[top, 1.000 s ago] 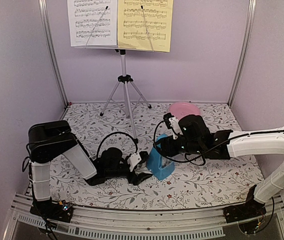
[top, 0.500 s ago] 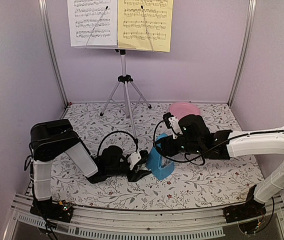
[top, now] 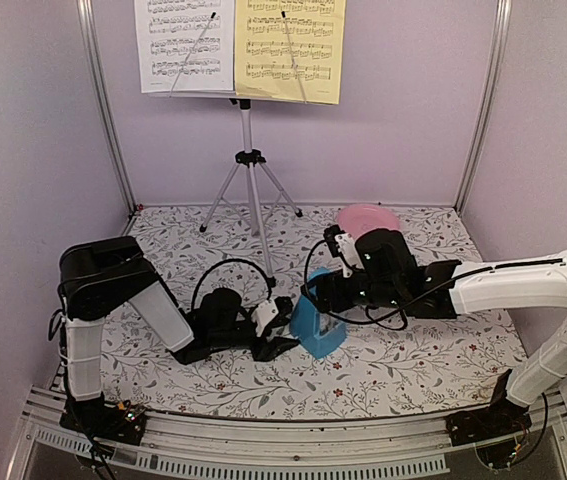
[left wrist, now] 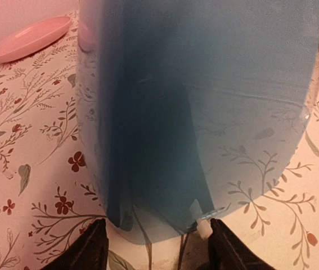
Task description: Set up the instrument practice props
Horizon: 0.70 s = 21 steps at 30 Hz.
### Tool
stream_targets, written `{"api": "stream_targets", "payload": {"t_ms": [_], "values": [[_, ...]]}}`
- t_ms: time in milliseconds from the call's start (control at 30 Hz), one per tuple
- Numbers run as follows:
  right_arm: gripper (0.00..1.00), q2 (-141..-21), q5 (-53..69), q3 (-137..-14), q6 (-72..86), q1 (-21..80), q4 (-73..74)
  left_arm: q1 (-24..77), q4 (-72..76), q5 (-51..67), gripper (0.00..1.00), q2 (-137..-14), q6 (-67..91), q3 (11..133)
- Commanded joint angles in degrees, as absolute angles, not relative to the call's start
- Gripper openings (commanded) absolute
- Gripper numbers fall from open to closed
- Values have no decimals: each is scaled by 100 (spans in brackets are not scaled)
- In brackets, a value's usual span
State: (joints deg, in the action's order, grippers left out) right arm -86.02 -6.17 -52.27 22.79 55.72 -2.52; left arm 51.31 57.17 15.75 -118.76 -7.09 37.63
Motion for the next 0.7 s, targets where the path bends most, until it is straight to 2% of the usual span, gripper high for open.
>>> {"api": "stream_targets", "payload": {"t_ms": [0,167,300,533,667], "values": [[80,-8581,69,-5271,2542,5684,-360,5099,5838,1643,65,-11650,-602,3710],[98,-7960,126,-5195,2464,5643,-390,5105,5932,1354,66,-11214,-256,3276],[100,-7201,198,-4924,2465,5384,-432,5107,6309,1292,61,-10837,268,2784],[90,-6364,827,-3772,2857,4376,-787,5132,6432,1413,34,-10841,844,2537],[76,-6648,1035,-3254,2938,4061,-1058,5151,6494,1476,25,-10964,982,2611]]}}
